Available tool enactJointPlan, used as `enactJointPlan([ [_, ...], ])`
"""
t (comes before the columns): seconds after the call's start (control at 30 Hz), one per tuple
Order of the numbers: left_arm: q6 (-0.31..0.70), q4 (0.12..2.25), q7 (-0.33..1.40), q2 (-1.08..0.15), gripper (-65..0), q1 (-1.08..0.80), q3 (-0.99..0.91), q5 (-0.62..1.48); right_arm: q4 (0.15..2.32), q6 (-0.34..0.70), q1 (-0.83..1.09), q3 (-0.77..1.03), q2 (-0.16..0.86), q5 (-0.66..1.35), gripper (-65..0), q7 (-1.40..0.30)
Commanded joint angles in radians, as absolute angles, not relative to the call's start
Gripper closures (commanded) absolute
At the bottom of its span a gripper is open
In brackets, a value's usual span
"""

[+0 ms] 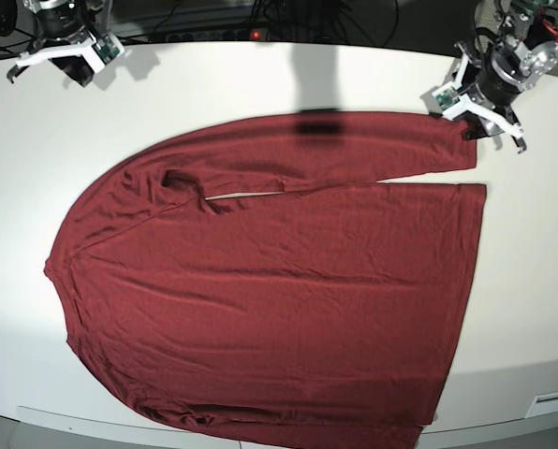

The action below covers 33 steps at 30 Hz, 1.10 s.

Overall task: Fold the T-shirt properly
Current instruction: 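Move the left gripper down to the red shirt's sleeve cuff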

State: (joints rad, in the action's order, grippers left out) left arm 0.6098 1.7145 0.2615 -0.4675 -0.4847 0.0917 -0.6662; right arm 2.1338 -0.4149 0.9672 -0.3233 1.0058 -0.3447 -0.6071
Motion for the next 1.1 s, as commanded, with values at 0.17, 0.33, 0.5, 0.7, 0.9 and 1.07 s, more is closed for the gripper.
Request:
enactJointPlan([
  [0.17,0.698,1.699,0.260,-0.480,-24.0,-0.469,0.100,-0.681,2.151,-0.435,0.973,-0.320,1.010,-0.367,-2.4,-0.613],
  [0.33,0.698,1.694,0.259,-0.494,-21.5,-0.429,0.100,-0.680,2.151,-0.435,0.973,-0.320,1.006,-0.367,-2.4,-0.653],
  [0.5,0.698,1.694,0.256,-0.500,-21.5,-0.406,0.100,-0.680,2.151,-0.435,0.973,-0.320,1.006,-0.367,-2.4,-0.672],
  [0.7,0.698,1.694,0.265,-0.500,-21.5,-0.388,0.100,-0.680,2.151,-0.435,0.973,-0.320,1.006,-0.368,-2.4,-0.686],
  [0.9,0.698,1.694,0.323,-0.500,-3.9,-0.388,0.100,-0.598,2.151,-0.435,0.973,-0.320,1.006,-0.368,-2.4,-0.690],
  [1.07,0.698,1.694,0.349,-0.500,0.0,-0.388,0.100,-0.522,2.151,-0.435,0.973,-0.320,1.006,-0.368,-2.4,-0.691],
])
